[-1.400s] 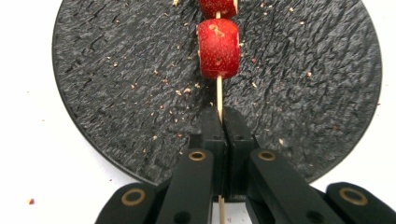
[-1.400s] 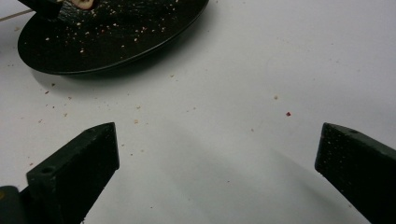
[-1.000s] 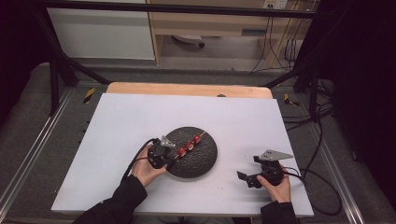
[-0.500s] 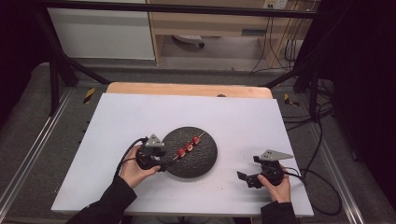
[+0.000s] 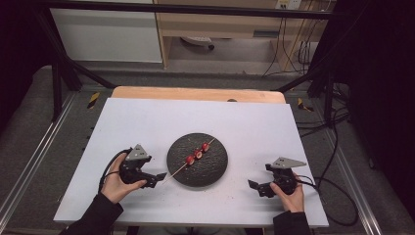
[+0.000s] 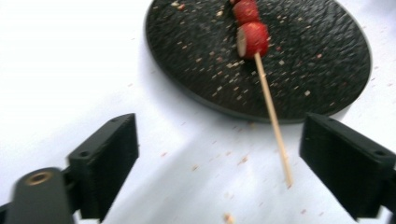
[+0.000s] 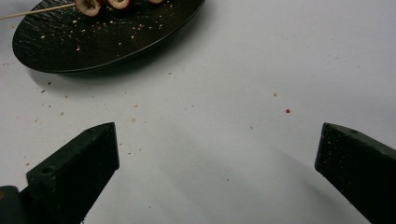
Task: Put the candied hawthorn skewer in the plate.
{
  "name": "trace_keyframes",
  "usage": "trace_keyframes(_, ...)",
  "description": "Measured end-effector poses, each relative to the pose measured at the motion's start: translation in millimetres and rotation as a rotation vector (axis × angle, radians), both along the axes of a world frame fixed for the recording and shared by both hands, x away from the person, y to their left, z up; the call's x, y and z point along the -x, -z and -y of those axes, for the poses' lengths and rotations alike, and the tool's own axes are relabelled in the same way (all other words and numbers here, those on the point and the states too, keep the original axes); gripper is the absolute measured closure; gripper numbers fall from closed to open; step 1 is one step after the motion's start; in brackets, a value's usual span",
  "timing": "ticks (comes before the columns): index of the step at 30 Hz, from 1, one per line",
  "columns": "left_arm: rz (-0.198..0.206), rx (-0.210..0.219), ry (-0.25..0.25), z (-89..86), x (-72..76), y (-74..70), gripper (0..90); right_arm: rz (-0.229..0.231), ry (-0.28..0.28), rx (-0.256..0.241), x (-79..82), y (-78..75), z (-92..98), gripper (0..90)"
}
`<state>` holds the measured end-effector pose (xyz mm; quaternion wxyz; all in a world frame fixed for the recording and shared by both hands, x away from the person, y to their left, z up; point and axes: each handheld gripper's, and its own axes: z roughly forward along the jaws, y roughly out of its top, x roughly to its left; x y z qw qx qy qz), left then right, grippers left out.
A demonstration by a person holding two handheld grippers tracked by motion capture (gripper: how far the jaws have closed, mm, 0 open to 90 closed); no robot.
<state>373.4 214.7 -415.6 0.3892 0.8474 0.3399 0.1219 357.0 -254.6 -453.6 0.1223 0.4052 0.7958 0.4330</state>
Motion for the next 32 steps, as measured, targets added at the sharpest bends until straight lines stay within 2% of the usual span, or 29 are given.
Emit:
trace_keyframes(7,0.029,-0.014,-0.006,-20.9,8.5,6.9,6.6,-0.006,0.002,0.002,0.1,0.2,-0.3,0.5)
trace_keyframes(12,0.046,0.008,-0.018,-37.2,14.9,13.9,6.2,-0.005,0.001,0.008,0.1,0.4,-0.1,0.5)
trace_keyframes(16,0.055,0.003,-0.029,-48.9,21.0,21.4,5.9,-0.010,0.003,0.017,0.4,1.5,-0.6,0.5)
trace_keyframes(19,0.052,-0.004,-0.038,-54.2,23.1,26.3,5.9,-0.015,0.000,0.024,0.5,2.1,-0.9,0.5)
trace_keyframes(26,0.058,0.014,-0.067,-65.8,26.0,34.9,5.9,-0.023,0.001,0.028,1.5,2.3,-1.1,0.5)
trace_keyframes(32,0.060,0.014,-0.064,-66.5,26.1,35.5,6.2,-0.036,-0.002,0.032,1.4,3.3,-2.3,0.5)
